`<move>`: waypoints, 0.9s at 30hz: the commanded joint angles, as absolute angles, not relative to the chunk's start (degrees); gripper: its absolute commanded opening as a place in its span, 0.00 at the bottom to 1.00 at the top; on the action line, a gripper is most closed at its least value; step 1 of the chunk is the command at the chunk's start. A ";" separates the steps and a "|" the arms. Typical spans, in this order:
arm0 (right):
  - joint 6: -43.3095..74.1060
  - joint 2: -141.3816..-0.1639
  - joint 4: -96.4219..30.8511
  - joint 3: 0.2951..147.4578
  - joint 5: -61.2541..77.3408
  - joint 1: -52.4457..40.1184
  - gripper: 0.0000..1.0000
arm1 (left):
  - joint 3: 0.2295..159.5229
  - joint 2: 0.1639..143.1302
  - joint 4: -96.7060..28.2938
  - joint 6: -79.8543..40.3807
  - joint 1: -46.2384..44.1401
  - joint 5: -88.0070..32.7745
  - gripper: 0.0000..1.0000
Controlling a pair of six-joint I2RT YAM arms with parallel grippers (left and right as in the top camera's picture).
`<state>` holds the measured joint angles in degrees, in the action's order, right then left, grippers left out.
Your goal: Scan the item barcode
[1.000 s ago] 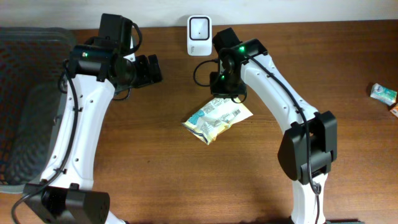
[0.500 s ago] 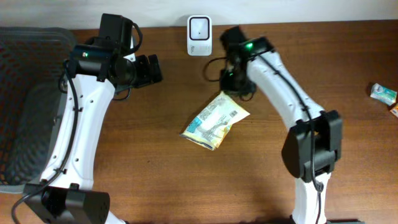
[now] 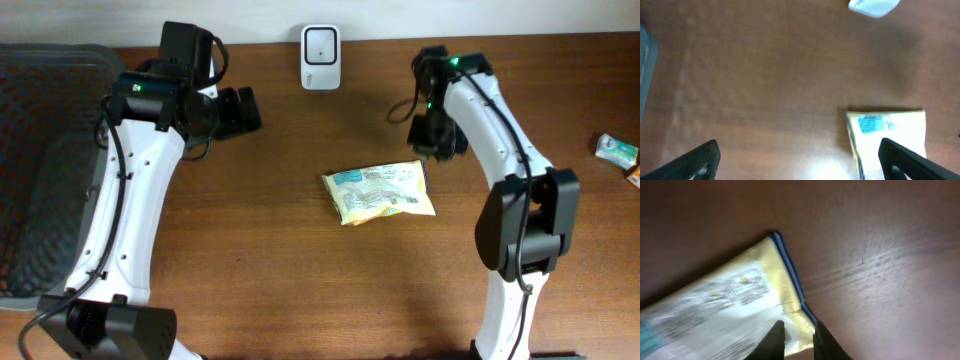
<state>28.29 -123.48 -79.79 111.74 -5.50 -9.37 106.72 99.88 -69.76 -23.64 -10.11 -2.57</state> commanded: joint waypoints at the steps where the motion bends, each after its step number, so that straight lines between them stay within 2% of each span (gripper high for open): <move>1: 24.47 -123.02 -84.53 121.84 -4.95 -7.84 0.54 | 106.59 99.42 -68.64 -24.08 -10.07 -2.90 0.99; 2: 24.21 -123.02 -84.86 123.85 -5.17 -6.02 0.99 | 106.59 99.42 -68.75 -24.23 -10.07 -5.74 0.99; 5: 24.21 -123.04 -85.14 124.44 -6.52 0.71 0.99 | 106.59 99.42 -70.17 -26.48 -10.13 -13.19 0.99; 6: 24.23 -123.04 -85.08 124.38 -6.48 3.88 0.99 | 106.39 99.94 -69.76 -24.36 -11.46 -18.57 0.99; 7: 24.23 -123.04 -85.08 124.38 -6.48 6.31 0.99 | 105.23 100.64 -70.22 -22.57 -14.59 -19.09 0.96; 9: 24.23 -123.04 -85.08 124.38 -6.48 9.43 0.99 | 100.79 103.39 -68.12 -22.68 -22.85 -19.09 0.50; 10: 24.23 -123.04 -85.08 124.38 -6.48 10.33 0.99 | 99.42 106.43 -67.11 -22.68 -26.52 -19.11 0.21; 11: 24.23 -123.04 -85.08 124.38 -6.48 10.66 0.99 | 99.31 109.23 -66.78 -22.68 -28.97 -19.09 0.08; 12: 24.23 -123.04 -85.08 124.38 -6.48 10.70 0.99 | 99.31 112.18 -65.45 -22.68 -30.92 -19.11 0.00; 14: 24.23 -123.04 -85.08 124.38 -6.48 10.57 0.99 | 99.31 117.73 -61.58 -22.68 -33.74 -17.39 0.00; 17: 24.25 -123.04 -85.08 124.38 -6.48 10.59 0.99 | 99.31 125.64 -58.72 -22.68 -34.28 -8.12 0.00; 22: 24.23 -123.04 -85.08 124.38 -6.48 10.57 0.99 | 99.90 131.17 -59.81 -22.65 -33.61 22.17 0.00; 25: 24.23 -123.04 -85.08 124.38 -6.48 10.57 0.99 | 114.91 130.15 -73.32 -22.68 -32.67 19.70 0.00; 27: 24.23 -123.04 -85.08 124.38 -6.48 10.57 0.99 | 122.63 130.15 -76.66 -22.68 -32.67 6.02 0.00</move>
